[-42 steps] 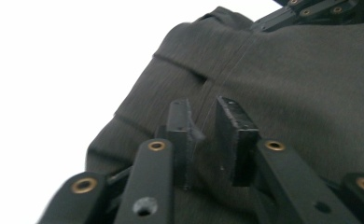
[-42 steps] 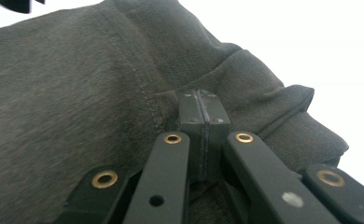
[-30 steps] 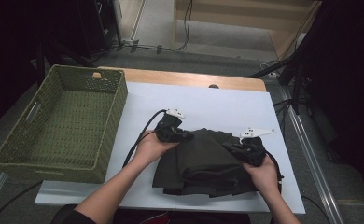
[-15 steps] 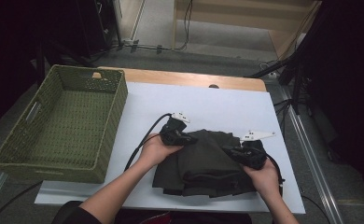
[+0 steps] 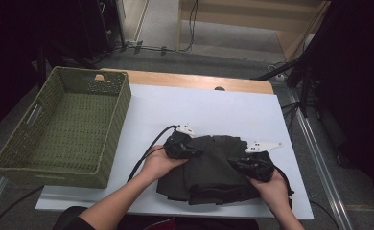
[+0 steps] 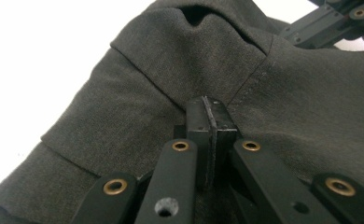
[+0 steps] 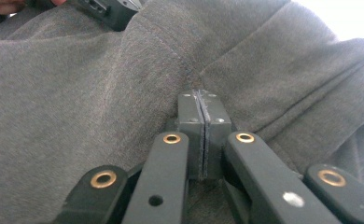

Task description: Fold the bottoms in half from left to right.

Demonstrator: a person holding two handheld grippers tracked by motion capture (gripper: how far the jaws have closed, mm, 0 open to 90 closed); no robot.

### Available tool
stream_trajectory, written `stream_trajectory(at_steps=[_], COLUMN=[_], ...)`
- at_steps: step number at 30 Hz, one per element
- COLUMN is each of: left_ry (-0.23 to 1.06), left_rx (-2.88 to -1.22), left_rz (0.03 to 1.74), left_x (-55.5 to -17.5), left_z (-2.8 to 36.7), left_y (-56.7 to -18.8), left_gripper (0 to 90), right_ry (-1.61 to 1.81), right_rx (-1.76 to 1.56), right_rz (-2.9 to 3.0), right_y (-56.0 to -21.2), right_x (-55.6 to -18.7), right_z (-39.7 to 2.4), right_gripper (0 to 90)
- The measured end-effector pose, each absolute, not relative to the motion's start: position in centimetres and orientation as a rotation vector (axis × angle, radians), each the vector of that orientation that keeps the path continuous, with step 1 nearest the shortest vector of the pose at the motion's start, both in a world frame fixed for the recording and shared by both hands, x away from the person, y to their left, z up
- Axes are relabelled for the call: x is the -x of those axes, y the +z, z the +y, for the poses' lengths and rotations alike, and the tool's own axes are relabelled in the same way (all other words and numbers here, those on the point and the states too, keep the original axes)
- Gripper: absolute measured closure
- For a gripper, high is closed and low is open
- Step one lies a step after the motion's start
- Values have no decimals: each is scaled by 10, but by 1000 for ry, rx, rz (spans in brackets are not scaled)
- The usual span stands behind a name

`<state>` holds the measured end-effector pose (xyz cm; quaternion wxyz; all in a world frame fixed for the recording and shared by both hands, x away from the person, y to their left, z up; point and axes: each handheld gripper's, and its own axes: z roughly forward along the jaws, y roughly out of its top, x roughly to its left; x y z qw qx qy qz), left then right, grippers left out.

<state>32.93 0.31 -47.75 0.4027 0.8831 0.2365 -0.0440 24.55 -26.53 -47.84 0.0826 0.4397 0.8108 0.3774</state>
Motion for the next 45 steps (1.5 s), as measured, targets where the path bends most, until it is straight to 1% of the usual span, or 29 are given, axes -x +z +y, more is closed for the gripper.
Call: stream_trajectory(at_steps=[2, 3, 4, 6, 9, 12, 20, 25, 28, 30, 33, 36, 39, 45], left_ry=[-121, -167, -172, -129, -121, -165, -172, -215, -213, -227, -217, -207, -208, -247], left_rx=[-2229, -2239, -2256, -2271, -2287, -2263, -2257, -2266, -2253, -2252, -2253, -2264, -2264, -2284], left_rz=[594, 573, 564, 525, 514, 544, 558, 574, 566, 578, 573, 553, 546, 543], left_x=[-325, -324, -320, -309, -301, -302, -293, -285, -282, -283, -283, -282, -279, -267], left_z=[4, 4, 3, 1, -1, 3, 7, 11, 13, 13, 13, 14, 17, 25], left_y=[-476, -475, -475, -474, -475, -480, -490, -494, -496, -495, -491, -485, -481, -480], left_gripper=[900, 900, 900, 895, 896, 897, 900, 900, 900, 900, 900, 871, 859, 864], right_ry=[1136, 1150, 1168, 1186, 1159, 1156, 1103, 1084, 1077, 1060, 1086, 1143, 1174, 1218], right_rx=[-1312, -1312, -1312, -1293, -1254, -1257, -1241, -1240, -1266, -1300, -1269, -1226, -1205, -1178], right_rz=[2401, 2387, 2377, 2375, 2410, 2424, 2463, 2491, 2505, 2497, 2515, 2516, 2513, 2522], right_y=[-476, -473, -471, -468, -468, -473, -492, -504, -508, -504, -495, -489, -486, -488], right_x=[-243, -243, -242, -240, -239, -238, -232, -231, -233, -232, -229, -223, -218, -210], right_z=[-265, -265, -264, -260, -252, -250, -249, -250, -249, -247, -241, -233, -230, -224], right_gripper=[857, 855, 855, 859, 868, 868, 868, 875, 876, 875, 875, 875, 875, 873])
